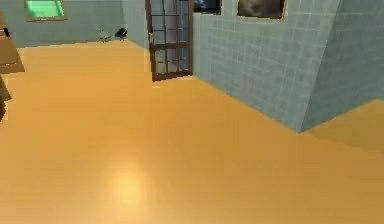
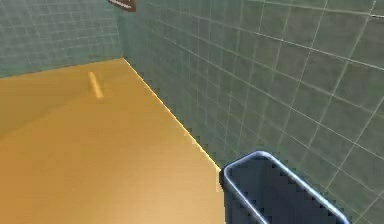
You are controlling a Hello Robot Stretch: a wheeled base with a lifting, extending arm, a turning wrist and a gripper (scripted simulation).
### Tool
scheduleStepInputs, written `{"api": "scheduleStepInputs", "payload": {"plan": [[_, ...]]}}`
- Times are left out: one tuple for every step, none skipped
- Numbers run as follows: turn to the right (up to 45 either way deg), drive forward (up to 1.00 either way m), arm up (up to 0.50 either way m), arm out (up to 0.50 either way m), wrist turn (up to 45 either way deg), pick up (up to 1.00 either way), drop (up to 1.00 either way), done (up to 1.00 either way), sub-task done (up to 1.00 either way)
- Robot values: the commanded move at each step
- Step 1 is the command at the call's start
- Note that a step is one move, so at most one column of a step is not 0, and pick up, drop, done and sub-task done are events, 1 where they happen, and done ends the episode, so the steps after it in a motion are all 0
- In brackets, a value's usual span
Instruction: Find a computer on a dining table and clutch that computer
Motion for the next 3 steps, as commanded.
{"api": "scheduleStepInputs", "payload": {"plan": [[-33.0,0.0,0.0,0.0,0.0,0.0,0.0,0.0,0.0],[0.0,1.0,0.0,0.0,0.0,0.0,0.0,0.0,0.0],[0.0,1.0,0.0,0.0,0.0,0.0,0.0,0.0,0.0]]}}
